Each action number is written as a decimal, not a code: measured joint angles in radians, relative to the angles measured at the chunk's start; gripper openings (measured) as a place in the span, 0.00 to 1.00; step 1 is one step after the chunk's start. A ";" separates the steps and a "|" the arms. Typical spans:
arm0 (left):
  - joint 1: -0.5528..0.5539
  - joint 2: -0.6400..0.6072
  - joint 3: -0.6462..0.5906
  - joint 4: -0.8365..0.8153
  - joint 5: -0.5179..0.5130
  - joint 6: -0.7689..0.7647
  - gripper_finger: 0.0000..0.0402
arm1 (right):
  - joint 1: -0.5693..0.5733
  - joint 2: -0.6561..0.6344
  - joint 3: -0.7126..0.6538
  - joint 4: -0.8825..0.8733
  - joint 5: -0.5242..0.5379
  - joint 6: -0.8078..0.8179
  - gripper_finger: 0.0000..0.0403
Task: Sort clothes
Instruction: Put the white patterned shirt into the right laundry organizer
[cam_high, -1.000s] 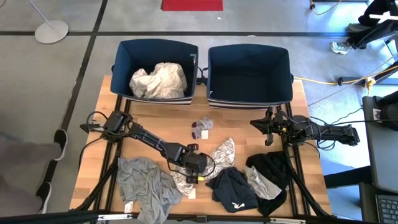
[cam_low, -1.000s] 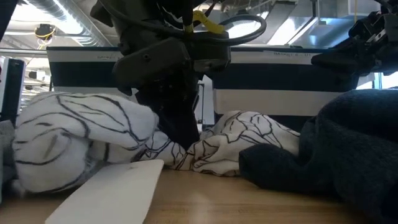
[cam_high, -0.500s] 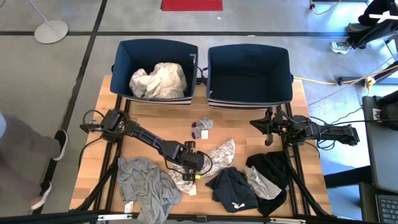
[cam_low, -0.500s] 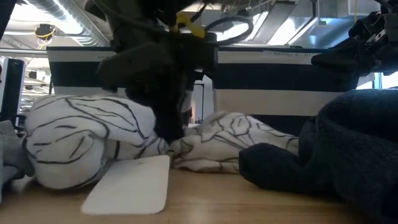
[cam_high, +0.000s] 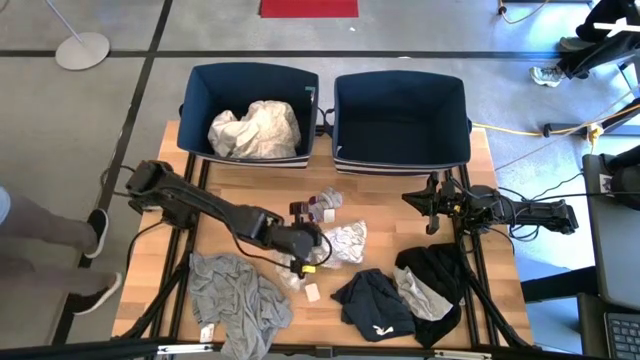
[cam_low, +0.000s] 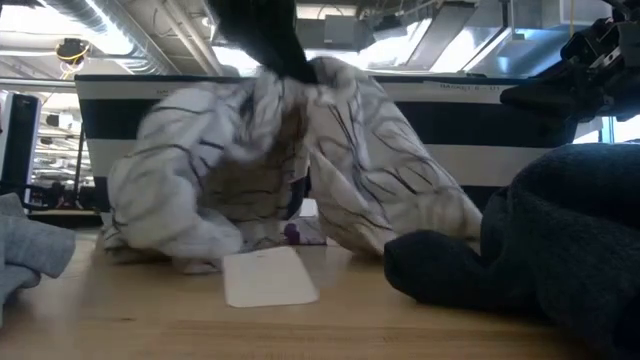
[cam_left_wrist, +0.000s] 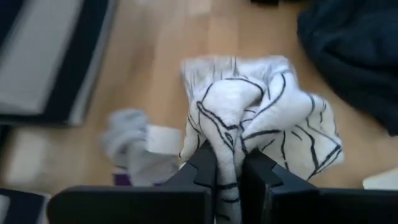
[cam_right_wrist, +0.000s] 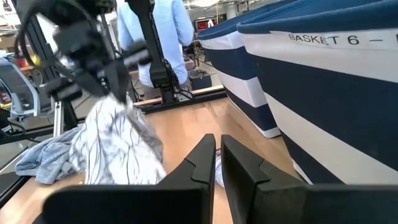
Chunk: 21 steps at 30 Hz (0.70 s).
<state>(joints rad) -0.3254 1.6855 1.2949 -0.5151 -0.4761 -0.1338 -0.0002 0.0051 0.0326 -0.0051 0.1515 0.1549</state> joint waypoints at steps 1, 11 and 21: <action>0.007 -0.022 0.000 0.003 -0.005 0.024 0.07 | 0.000 0.000 0.000 0.000 0.005 -0.003 0.07; 0.077 -0.195 0.001 0.116 -0.013 0.228 0.06 | 0.000 0.000 0.000 -0.003 0.013 -0.004 0.07; 0.150 -0.365 0.001 0.250 -0.011 0.461 0.06 | 0.000 0.000 0.000 -0.004 0.013 -0.004 0.07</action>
<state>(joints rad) -0.1751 1.3202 1.2961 -0.2651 -0.4867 0.3271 -0.0005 0.0051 0.0326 -0.0090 0.1643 0.1513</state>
